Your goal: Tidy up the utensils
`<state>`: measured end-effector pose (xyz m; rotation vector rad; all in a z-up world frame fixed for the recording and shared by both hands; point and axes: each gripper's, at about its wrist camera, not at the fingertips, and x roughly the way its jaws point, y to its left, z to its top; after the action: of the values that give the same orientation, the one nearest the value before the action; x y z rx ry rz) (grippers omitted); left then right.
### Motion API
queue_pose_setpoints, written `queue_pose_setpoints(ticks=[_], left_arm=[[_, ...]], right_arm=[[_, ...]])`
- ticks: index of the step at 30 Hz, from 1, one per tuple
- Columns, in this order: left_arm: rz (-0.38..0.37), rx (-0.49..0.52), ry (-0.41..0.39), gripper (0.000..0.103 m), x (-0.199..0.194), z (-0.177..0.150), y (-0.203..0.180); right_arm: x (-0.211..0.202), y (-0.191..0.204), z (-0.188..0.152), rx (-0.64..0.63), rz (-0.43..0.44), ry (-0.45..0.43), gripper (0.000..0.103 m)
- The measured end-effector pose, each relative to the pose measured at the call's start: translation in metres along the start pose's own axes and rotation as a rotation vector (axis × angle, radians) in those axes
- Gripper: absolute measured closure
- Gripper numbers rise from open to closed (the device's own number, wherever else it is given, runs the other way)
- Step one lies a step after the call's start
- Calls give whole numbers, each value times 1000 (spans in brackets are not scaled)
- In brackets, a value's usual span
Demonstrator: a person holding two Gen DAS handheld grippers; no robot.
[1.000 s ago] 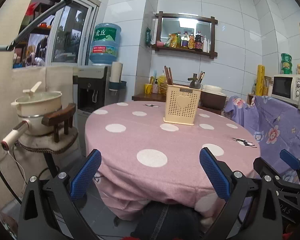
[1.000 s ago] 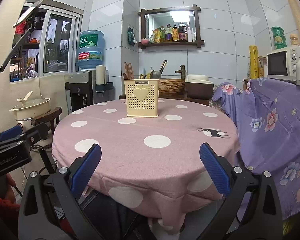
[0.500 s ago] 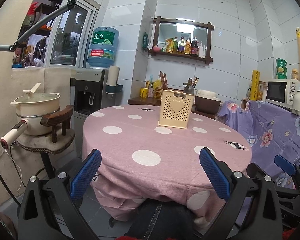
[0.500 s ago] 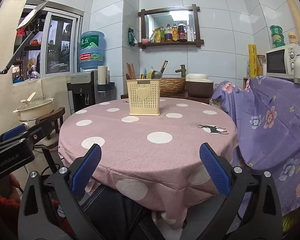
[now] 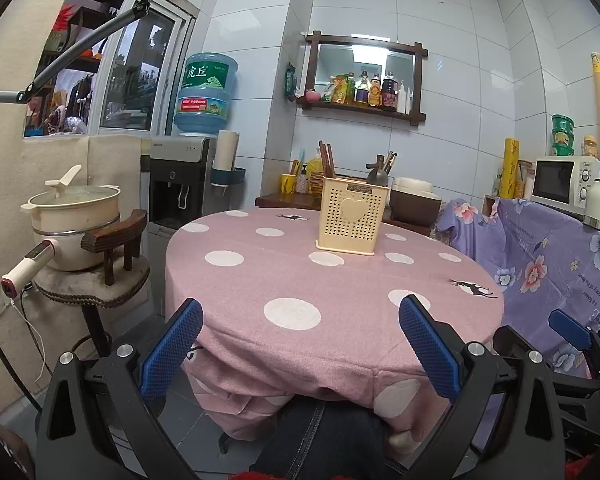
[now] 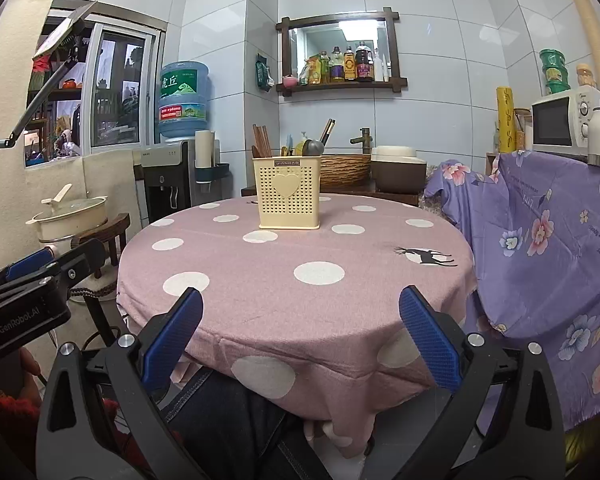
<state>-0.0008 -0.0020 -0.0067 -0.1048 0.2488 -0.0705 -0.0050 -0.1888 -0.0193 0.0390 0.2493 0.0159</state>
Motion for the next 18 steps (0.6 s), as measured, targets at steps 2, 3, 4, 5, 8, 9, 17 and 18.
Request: queue_pose_setpoints(ticks=[2,3,4,5,8,9,17,18], left_arm=[[0,1,0,5,0,-1,0],[0,1,1,5,0,-1,0],[1,1,1,5,-1,-1,0],[0,1,0,5,-1,-1,0],[-1,1,1,5,0,-1,0],[-1,1,0,5,0,-1,0],[5,0,2,5,-2,-3,3],[5,0,2,5,-2,-3,2]], right_arm=[[1,-1,0,0,1,1,6],[1,-1,-1,1,1,2,6],[1,-1,-1,2,1,3,6],[1,-1,-1,3,1,4,6],[1,-1,-1,2,1,3,6],[1,-1,-2,2,0,3,6],[0,-2,-3,-1,-8,0,6],[0,-2,-3,-1,-10,0,6]])
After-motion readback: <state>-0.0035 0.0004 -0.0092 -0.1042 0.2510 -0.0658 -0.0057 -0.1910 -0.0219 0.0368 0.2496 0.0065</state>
